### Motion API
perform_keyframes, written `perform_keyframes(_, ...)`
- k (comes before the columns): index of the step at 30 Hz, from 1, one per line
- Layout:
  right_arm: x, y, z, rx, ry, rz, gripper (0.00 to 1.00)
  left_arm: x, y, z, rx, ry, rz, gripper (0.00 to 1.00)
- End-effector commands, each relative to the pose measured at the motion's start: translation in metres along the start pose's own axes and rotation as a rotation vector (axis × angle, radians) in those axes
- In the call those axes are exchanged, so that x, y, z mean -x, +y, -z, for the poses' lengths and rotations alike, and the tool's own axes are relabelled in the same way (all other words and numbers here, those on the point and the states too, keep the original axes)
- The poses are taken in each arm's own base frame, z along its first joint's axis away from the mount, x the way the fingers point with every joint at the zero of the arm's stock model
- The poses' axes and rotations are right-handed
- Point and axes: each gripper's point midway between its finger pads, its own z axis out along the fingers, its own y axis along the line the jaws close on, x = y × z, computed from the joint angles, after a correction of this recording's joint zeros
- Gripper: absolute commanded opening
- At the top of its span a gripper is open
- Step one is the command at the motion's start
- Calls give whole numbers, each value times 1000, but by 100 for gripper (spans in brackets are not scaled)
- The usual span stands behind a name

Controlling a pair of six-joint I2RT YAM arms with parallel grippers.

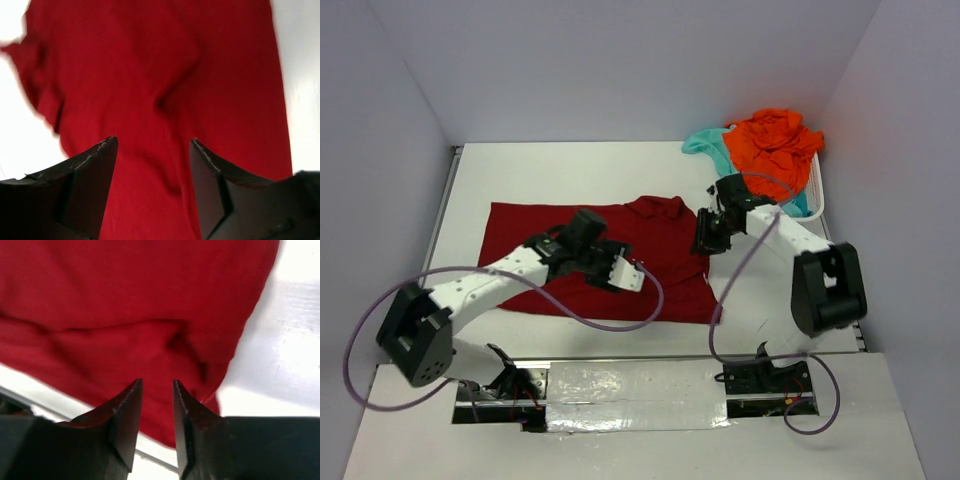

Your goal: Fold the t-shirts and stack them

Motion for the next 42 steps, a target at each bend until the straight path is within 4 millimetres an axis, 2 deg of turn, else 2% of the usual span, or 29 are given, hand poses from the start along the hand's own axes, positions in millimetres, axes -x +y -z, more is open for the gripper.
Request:
perform_keyframes(1, 26, 0, -8, 12, -33, 98, 40, 34, 19, -41, -2, -107, -110, 72)
perform_keyframes(2, 26, -3, -11, -1, -26, 93, 41, 37, 18, -50, -8, -116, -129, 73)
perform_keyframes(3, 25, -8, -16, -13, -11, 83, 41, 50, 22, -59, 14, -146, -180, 73)
perform_keyframes(4, 24, -9, -18, -15, -1, 81, 42, 50, 15, -70, -4, -146, -198, 74)
perform_keyframes(6, 18, -16, -23, -30, 24, 76, 42, 59, 12, -82, -6, -165, -240, 74)
perform_keyframes(10, 5, -29, -31, -75, 52, 76, 42, 60, -2, -103, -90, -171, -262, 73)
perform_keyframes(13, 1, -31, -32, -76, 60, 79, 44, 52, -18, -112, -161, -149, -301, 71)
perform_keyframes(19, -6, -34, -37, -67, 77, 75, 46, 34, -16, -119, -150, -66, -317, 59)
perform_keyframes(24, -11, -34, -44, -59, 107, 68, 47, 30, -32, -112, -233, -60, -364, 57)
perform_keyframes(27, -9, -32, -42, -55, 94, 63, 42, 22, -43, -113, -274, -53, -417, 58)
perform_keyframes(32, -9, -30, -41, -46, 93, 59, 28, 24, -30, -122, -231, -38, -365, 52)
perform_keyframes(36, -11, -29, -42, -35, 106, 63, 25, 23, -27, -126, -219, -35, -353, 41)
perform_keyframes(38, -13, -29, -43, -31, 115, 60, 24, 22, -27, -125, -215, -25, -343, 24)
perform_keyframes(39, -12, -28, -43, -29, 114, 60, 21, 22, -25, -125, -207, -22, -330, 4)
perform_keyframes(40, -12, -28, -43, -27, 115, 63, 15, 24, -21, -125, -185, -19, -298, 0)
perform_keyframes(42, -11, -24, -43, -8, 118, 58, 8, 26, -10, -123, -147, -9, -262, 0)
